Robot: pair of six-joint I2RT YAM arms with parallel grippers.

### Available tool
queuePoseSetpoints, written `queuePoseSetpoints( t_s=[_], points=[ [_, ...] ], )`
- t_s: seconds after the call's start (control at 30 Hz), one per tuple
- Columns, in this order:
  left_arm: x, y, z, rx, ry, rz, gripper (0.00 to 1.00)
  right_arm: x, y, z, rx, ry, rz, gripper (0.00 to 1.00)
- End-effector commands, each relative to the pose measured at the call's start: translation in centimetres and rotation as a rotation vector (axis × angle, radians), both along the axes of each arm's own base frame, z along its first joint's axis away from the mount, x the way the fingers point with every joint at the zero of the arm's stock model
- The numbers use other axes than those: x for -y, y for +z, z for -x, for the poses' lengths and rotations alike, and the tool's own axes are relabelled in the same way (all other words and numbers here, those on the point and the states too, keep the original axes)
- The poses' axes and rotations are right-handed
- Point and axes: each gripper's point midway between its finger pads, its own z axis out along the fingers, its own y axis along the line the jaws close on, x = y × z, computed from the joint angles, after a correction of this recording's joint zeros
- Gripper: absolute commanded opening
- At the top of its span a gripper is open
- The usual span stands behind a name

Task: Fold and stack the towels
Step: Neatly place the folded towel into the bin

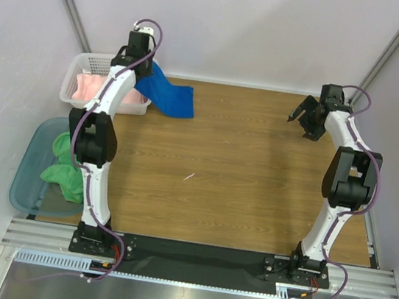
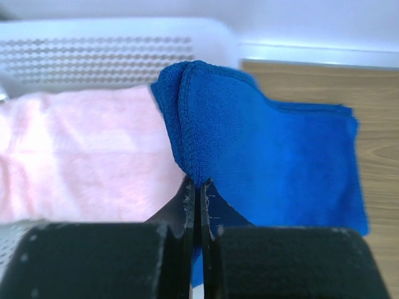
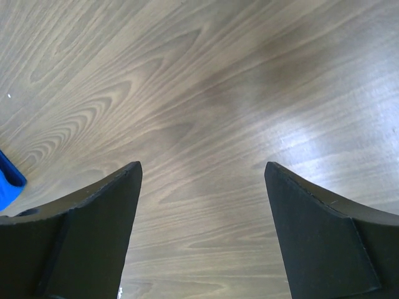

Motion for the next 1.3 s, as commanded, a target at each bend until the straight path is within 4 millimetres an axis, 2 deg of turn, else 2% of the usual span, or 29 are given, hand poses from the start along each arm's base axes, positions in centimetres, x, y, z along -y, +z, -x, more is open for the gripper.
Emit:
queuePoseSetpoints(
  t_s=[0.0, 0.17, 0.23, 0.27, 0.33, 0.37, 0.6, 0.67, 0.77, 1.07, 1.27],
  points=[
    [-3.4, 0.8, -0.1, 0.005, 0.09, -0.018, 0.0, -0.3, 0.7, -1.1, 0.006, -0.002, 0.003, 0.86],
    [-7.0, -0.1, -0.4, -0.002, 0.126, -0.057, 0.01, -0.7, 0.2, -1.3, -0.013, -0.003, 0.005, 0.87],
    [-7.5, -0.3, -0.5, -0.001, 0.127, -0.065, 0.0, -0.9, -0.2, -1.2, -0.03, -0.003, 0.013, 0.87],
    [-9.8, -0.4, -0.5, 0.001, 0.161, -0.063, 0.0, -1.0, -0.3, -1.2, -0.035, -0.005, 0.018, 0.88],
    [-10.8, -1.2, -0.7, -0.005, 0.168, -0.045, 0.0, -1.2, -0.6, -1.2, -0.048, -0.008, 0.02, 0.88],
    [-11.9, -1.6, -0.7, -0.009, 0.181, -0.038, 0.0, -1.3, -0.7, -1.2, -0.051, -0.011, 0.025, 0.88],
    [-14.8, -4.1, -1.4, -0.03, 0.185, -0.089, 0.0, -1.6, -1.2, -1.6, -0.081, -0.023, 0.044, 0.9],
    [-15.8, -5.1, -1.5, -0.047, 0.196, -0.115, 0.0, -3.2, -1.3, -1.5, -0.091, 0.003, 0.052, 0.9],
    [-17.1, -5.7, -1.7, -0.05, 0.204, -0.138, 0.0, -3.5, -1.6, -1.4, -0.106, -0.003, 0.071, 0.91],
    [-21.1, -6.2, -1.9, -0.021, 0.283, -0.152, 0.0, -4.4, -2.2, -1.5, -0.14, -0.005, 0.085, 0.92],
    [-22.5, -6.3, -1.7, -0.015, 0.3, -0.15, 0.01, -5.1, -2.5, -1.7, -0.149, -0.002, 0.08, 0.92]
  ],
)
